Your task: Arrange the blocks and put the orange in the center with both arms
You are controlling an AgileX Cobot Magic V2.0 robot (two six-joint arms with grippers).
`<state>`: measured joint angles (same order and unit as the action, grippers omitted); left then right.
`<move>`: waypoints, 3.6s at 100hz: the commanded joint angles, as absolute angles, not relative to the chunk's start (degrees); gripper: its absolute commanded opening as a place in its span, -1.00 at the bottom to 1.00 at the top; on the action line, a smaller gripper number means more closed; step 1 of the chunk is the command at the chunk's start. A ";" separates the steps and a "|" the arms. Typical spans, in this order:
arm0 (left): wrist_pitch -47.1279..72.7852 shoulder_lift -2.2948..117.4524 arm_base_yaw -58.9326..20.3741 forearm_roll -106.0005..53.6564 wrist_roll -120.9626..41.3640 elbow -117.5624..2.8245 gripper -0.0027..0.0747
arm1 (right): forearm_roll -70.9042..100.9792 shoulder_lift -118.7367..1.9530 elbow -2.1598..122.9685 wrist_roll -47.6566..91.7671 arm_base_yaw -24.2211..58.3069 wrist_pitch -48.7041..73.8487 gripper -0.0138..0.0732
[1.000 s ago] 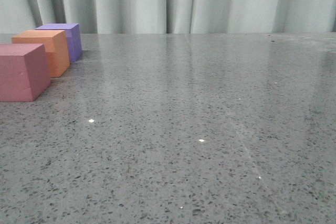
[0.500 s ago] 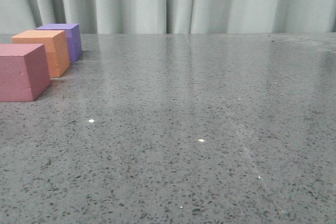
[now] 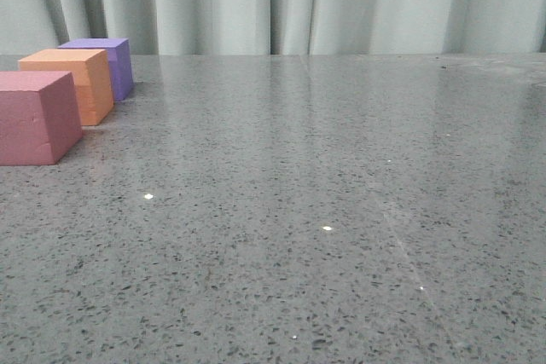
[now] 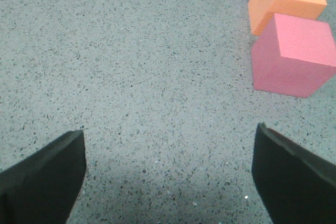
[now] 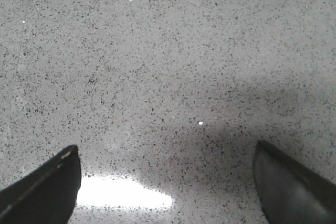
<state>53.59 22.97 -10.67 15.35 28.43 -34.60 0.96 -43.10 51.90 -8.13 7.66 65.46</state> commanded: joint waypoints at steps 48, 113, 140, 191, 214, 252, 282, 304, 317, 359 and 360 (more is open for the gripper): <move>45.55 23.41 -10.61 15.44 28.95 -36.12 -0.78 | 0.95 -42.84 53.27 -7.45 7.18 63.49 -0.60; 45.32 23.41 -10.61 15.55 28.85 -36.12 -0.98 | 1.00 -42.84 53.27 -7.45 7.18 63.49 -0.84; 45.32 23.41 -10.61 15.55 28.85 -36.12 -0.98 | 1.00 -42.84 53.27 -7.45 7.18 63.49 -0.84; -2.25 17.81 -10.61 8.18 7.88 -14.33 -0.98 | 1.00 -42.84 53.27 -7.45 7.18 63.49 -0.84; -10.02 11.30 -9.54 7.49 7.35 -1.08 -0.98 | 1.00 -42.84 53.27 -7.45 7.18 63.49 -0.84; -4.75 -0.95 -2.97 6.85 7.35 2.80 -0.98 | 1.00 -42.84 53.27 -7.45 7.18 63.49 -0.84; -3.87 -2.15 -2.97 6.85 7.35 2.80 -0.98 | 1.00 -42.84 53.27 -7.45 7.18 63.49 -0.84; -3.87 -2.15 -2.97 6.85 7.35 2.80 -0.98 | 1.00 -42.84 53.27 -7.45 7.18 63.49 -0.84; -3.87 -2.15 -2.97 6.85 7.35 2.80 -0.98 | 1.00 -42.84 53.27 -7.45 7.18 63.49 -0.84; -3.87 -2.15 -2.97 6.85 7.35 2.80 -0.98 | 1.00 -42.84 53.27 -7.45 7.18 63.49 -0.84; -3.87 -2.15 -2.97 6.85 7.35 2.80 -0.98 | 1.00 -42.84 53.27 -7.45 7.18 63.49 -0.84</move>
<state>0.00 -0.20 -3.12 7.40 7.33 -0.25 1.00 -43.10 51.90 -7.89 7.66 65.90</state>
